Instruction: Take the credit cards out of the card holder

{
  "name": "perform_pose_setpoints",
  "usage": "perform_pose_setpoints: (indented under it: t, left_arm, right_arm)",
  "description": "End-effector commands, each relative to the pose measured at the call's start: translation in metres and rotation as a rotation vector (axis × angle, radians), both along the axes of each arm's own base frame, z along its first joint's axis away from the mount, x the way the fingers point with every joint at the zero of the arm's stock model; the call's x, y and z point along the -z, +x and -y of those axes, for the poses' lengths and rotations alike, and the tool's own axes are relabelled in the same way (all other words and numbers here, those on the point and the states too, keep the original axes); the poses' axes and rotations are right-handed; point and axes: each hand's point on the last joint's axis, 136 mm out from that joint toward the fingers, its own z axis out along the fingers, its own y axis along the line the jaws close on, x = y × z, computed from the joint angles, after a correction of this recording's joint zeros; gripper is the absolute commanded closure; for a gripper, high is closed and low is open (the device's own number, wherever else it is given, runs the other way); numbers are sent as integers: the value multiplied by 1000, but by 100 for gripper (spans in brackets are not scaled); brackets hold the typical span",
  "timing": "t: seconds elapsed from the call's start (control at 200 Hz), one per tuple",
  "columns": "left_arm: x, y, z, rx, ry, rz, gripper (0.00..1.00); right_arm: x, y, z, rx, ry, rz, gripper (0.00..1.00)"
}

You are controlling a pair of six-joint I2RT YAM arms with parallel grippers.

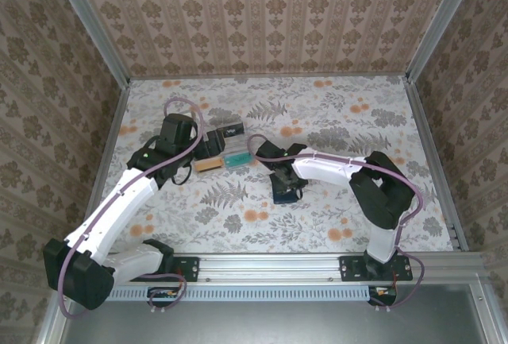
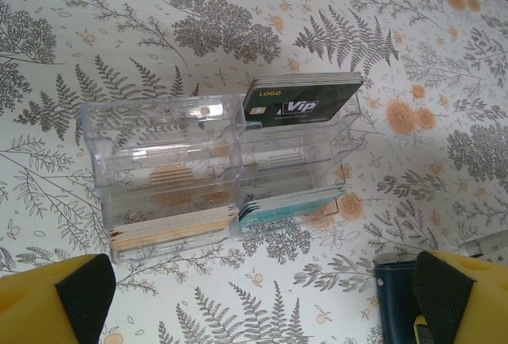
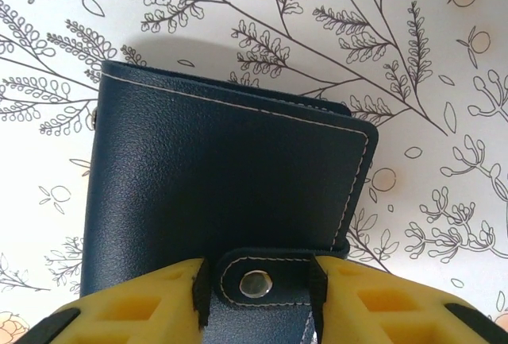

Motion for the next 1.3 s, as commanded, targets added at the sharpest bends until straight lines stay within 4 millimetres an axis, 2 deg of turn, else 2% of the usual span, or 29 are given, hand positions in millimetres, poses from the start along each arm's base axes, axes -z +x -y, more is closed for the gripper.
perform_pose_setpoints:
  t: [0.0,0.175,0.31,0.4,0.42,0.475,0.535,0.625,0.715,0.755,0.945,1.045,1.175,1.235,1.295]
  left_arm:
    - [1,-7,-3,-11,0,-4,0]
    - [1,-10,-2,-6,-1,-10,0]
    - [1,-12,5,19,-35,-24,0]
    - [3,-15,14,41,-77,-40,1]
    - [5,-16,16,41,-87,-47,7]
    - [7,-18,26,77,-132,-60,30]
    - [12,-20,36,88,-178,-92,43]
    - [22,-24,51,100,-241,-140,71]
    - [34,-29,67,124,-278,-180,90]
    - [38,-30,73,136,-291,-194,95]
    - [54,-37,95,180,-283,-247,99]
    - [58,-38,97,186,-266,-261,99]
    - [57,-37,89,172,-223,-241,93]
    - [56,-36,83,160,-195,-227,81]
    - [53,-36,79,158,-173,-211,80]
  right_arm:
    - [8,-9,12,-5,-28,-32,63]
    - [10,-8,8,-14,-15,-33,79]
    - [6,-8,3,-16,25,-28,97]
    - [1,-8,-3,-13,68,-23,100]
    - [0,-9,-4,-12,74,-24,100]
    - [-4,-9,-9,-5,102,-20,100]
    - [-9,-8,-15,4,141,-15,100]
    - [-18,-6,-25,25,205,-5,100]
    - [-27,-4,-34,51,275,7,100]
    - [-30,-4,-38,56,302,9,100]
    - [-41,-7,-45,78,381,13,100]
    - [-58,-3,-53,69,455,54,100]
    - [-80,-5,-64,43,548,72,100]
    - [-89,-6,-68,36,586,77,100]
    - [-98,-7,-73,24,629,81,100]
